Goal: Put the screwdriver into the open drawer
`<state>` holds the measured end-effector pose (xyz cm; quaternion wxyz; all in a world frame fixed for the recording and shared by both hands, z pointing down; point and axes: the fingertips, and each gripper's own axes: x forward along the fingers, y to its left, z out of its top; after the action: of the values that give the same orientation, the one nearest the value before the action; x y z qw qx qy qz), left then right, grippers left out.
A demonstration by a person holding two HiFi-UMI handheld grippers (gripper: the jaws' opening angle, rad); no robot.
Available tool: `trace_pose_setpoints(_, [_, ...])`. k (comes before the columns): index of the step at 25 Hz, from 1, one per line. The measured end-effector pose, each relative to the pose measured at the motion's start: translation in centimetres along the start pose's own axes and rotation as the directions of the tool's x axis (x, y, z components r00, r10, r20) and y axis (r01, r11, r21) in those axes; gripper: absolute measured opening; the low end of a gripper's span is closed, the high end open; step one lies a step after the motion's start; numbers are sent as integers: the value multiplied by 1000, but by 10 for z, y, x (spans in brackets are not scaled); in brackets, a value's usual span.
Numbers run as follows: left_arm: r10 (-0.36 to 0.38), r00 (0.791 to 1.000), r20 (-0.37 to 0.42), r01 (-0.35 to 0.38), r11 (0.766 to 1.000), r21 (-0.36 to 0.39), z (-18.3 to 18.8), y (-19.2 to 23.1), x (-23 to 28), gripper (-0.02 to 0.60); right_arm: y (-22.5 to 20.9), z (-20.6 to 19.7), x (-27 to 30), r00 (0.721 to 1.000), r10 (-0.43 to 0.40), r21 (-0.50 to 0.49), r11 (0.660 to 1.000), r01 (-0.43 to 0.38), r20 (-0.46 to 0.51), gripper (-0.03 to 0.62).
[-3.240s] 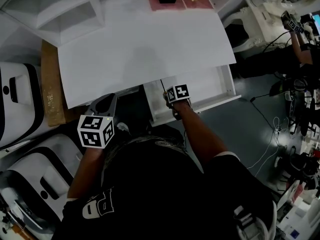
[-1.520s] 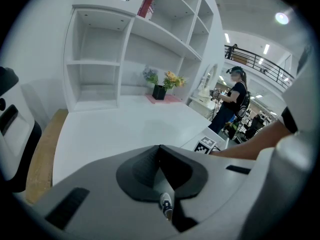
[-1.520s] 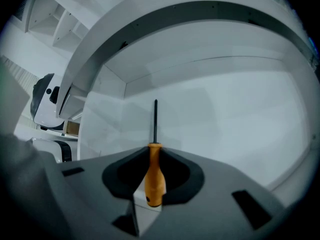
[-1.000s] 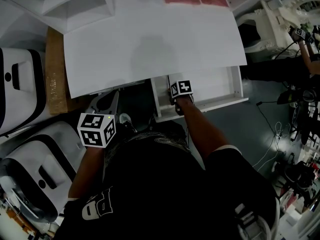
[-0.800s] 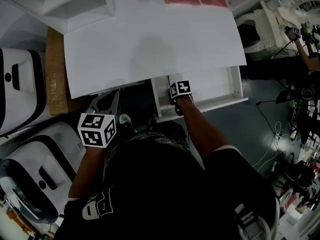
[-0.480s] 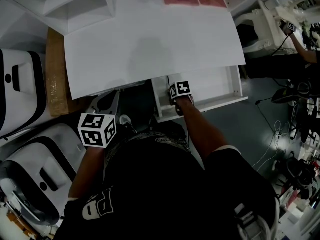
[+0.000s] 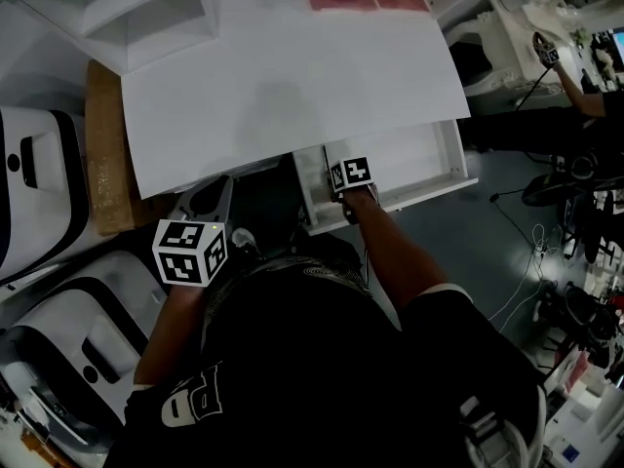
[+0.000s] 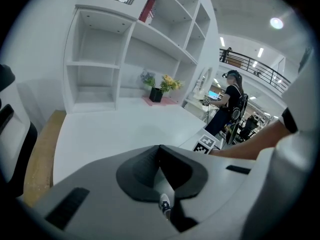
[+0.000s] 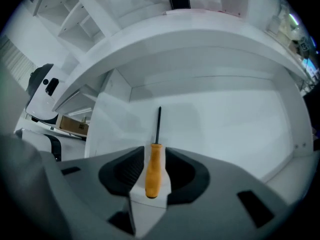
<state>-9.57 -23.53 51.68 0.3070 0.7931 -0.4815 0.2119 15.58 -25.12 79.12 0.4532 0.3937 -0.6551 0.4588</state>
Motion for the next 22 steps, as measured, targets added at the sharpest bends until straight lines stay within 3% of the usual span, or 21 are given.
trace_pose_setpoints(10, [-83,996,24,82,995,51,6,-5,-11,11,18,11,-52,986,-29,-2,1000,30,162,124])
trace_pose_setpoints(16, [-139,990,37,136,987,83,5,-9,-28,11,55,15,-102,952,-10,-14,1000,14,306,64])
trace_pose_setpoints(22, [-193,980,52,186,976,114,0,-11,-46,11,92,10,-145,898,-8,-5,1000,11,440,12])
